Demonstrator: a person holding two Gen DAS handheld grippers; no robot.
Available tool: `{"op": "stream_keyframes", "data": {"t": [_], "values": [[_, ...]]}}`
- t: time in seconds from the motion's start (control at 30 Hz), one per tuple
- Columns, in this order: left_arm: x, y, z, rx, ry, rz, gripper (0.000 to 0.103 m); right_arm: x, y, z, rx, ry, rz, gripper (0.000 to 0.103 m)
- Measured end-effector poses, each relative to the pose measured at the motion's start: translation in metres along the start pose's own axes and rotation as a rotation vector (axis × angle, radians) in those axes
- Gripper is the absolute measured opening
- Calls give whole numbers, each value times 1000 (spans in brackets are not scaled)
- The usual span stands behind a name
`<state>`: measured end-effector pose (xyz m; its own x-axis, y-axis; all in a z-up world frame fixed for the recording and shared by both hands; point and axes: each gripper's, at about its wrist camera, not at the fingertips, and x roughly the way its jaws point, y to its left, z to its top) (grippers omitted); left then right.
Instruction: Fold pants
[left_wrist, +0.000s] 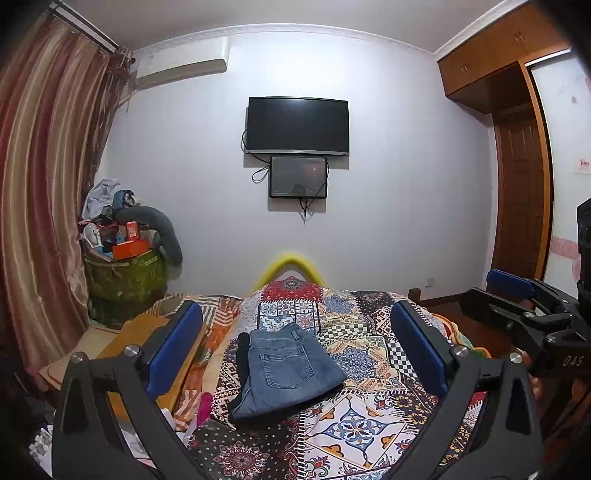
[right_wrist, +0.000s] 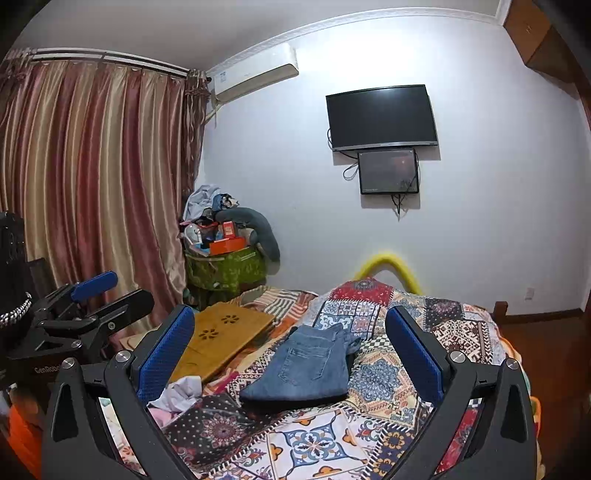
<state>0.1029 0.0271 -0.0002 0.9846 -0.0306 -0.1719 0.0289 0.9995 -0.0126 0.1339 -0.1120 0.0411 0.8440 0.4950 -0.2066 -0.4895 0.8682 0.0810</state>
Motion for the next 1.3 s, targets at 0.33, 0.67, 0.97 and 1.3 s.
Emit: {"op": "stream_keyframes", "data": {"t": [0.33, 0.67, 0.97, 1.3], "values": [[2, 1, 0, 0, 6, -13, 103, -4, -3, 0, 18, -1, 3, 103], [5, -1, -2, 7, 12, -29, 103, -4, -5, -1, 27, 1, 2, 103], [6, -1, -4, 4, 16, -37, 103, -3, -8, -3, 42, 6, -4, 103], [8, -3, -5, 5, 20, -55, 103, -6, -6, -3, 40, 8, -17, 103]]}}
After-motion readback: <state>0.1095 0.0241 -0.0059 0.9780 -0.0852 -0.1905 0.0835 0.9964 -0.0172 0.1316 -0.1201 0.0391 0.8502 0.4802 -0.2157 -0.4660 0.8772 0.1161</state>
